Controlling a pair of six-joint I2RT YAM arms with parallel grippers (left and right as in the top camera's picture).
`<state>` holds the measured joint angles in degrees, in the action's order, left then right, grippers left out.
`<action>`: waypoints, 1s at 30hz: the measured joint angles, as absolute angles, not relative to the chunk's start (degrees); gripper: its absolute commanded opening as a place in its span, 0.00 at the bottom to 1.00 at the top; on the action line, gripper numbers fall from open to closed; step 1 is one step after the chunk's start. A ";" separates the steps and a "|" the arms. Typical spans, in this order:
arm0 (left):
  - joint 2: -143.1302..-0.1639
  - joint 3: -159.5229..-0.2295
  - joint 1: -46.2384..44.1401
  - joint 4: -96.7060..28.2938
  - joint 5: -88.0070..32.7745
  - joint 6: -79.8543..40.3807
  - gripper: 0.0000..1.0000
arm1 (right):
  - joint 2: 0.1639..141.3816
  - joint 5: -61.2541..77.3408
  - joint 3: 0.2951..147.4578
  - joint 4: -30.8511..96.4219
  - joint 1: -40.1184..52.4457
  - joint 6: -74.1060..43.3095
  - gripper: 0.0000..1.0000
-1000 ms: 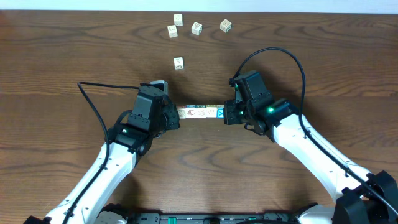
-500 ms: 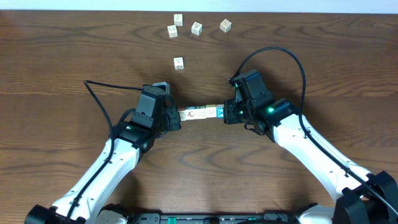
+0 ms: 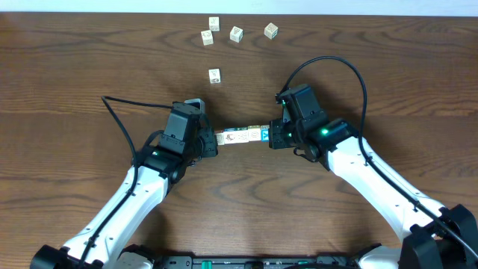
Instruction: Lift 5 blocks
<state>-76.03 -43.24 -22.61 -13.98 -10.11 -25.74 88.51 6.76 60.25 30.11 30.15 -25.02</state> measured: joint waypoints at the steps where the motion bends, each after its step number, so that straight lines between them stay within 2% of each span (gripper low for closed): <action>1: -76.31 -43.24 -22.61 -13.98 -10.13 -25.74 0.07 | 88.79 6.79 60.25 30.13 30.15 -25.02 0.01; 30: -77.69 -43.24 -22.61 -13.47 -10.15 -25.74 0.07 | 90.54 6.35 60.25 29.21 30.15 -25.02 0.01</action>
<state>-77.69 -43.24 -22.61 -13.47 -10.15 -25.74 90.54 6.35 60.25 29.21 30.15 -25.02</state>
